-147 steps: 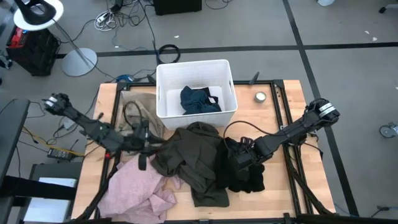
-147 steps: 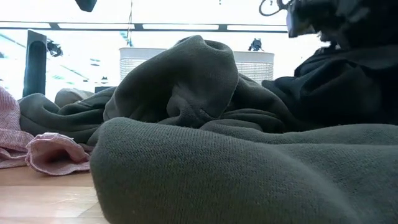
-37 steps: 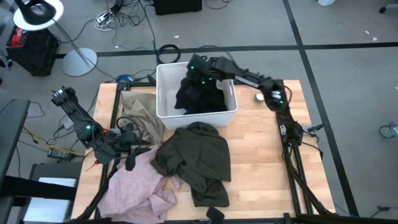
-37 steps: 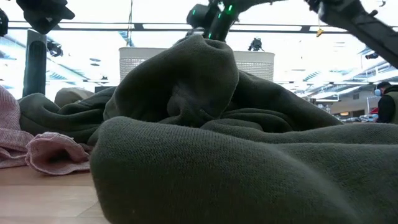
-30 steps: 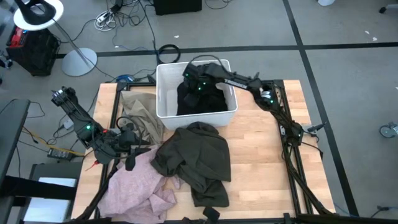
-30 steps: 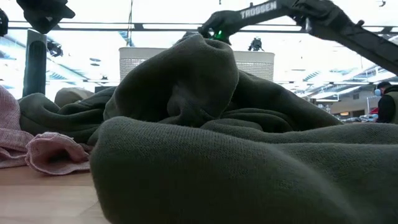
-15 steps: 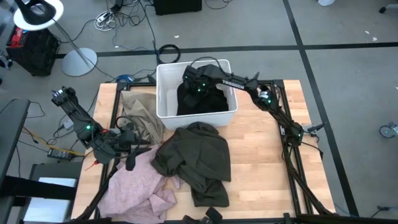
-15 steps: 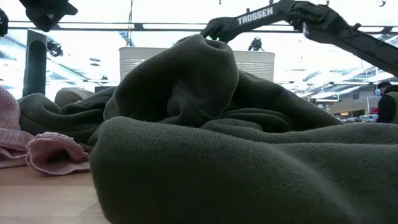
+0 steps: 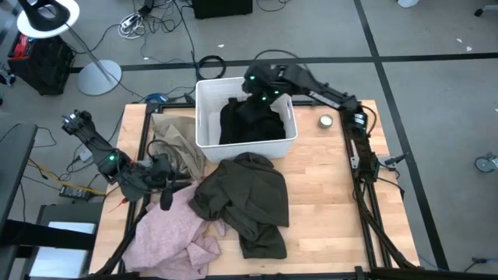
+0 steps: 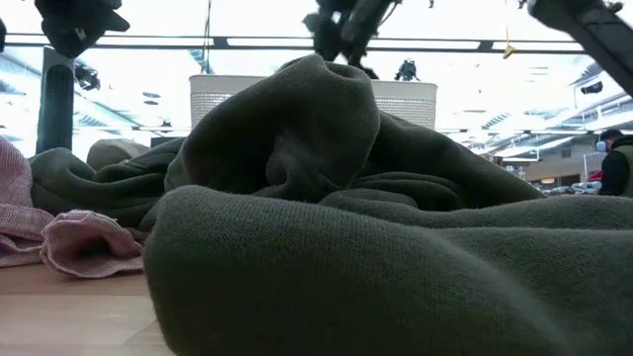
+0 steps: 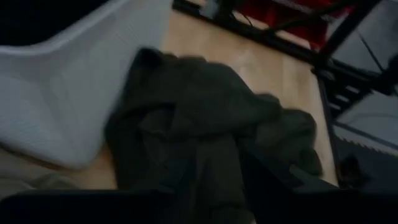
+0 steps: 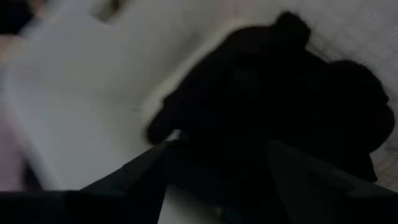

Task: Sort clothes
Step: Put the black shirt into the white laundry bin, then put the pink shirt into the white laundry bin

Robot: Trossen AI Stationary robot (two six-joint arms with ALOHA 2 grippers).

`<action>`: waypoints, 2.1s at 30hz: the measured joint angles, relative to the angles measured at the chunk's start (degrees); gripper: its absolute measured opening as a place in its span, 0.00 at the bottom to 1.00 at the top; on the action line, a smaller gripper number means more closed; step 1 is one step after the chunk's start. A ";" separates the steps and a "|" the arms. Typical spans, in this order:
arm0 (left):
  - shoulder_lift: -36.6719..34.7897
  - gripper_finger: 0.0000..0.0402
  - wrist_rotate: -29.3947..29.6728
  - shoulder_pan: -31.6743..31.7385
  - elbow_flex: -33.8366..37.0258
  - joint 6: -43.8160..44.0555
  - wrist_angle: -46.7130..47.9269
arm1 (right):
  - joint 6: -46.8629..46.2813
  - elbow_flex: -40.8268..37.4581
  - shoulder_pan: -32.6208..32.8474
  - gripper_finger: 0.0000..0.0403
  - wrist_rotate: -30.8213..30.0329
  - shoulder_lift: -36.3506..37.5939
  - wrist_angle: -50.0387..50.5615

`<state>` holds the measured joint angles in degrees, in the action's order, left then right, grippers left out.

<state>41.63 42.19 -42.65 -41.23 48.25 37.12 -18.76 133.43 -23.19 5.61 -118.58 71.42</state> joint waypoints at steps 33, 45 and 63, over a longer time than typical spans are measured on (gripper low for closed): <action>28.36 0.31 -46.09 -1.19 -0.46 31.55 5.89 | -9.57 -0.02 28.83 0.65 -18.46 25.84 0.01; 41.99 0.30 -44.89 -1.19 -0.46 31.71 -2.11 | -24.33 -2.59 49.91 0.62 -44.22 25.98 14.58; 39.90 0.00 -42.38 -1.15 -3.40 31.46 -1.39 | -74.56 -44.68 71.87 0.49 -58.10 30.09 17.10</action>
<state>81.53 -0.19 -43.79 -44.63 79.70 35.73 -93.32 88.74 48.68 -52.49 -88.49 88.52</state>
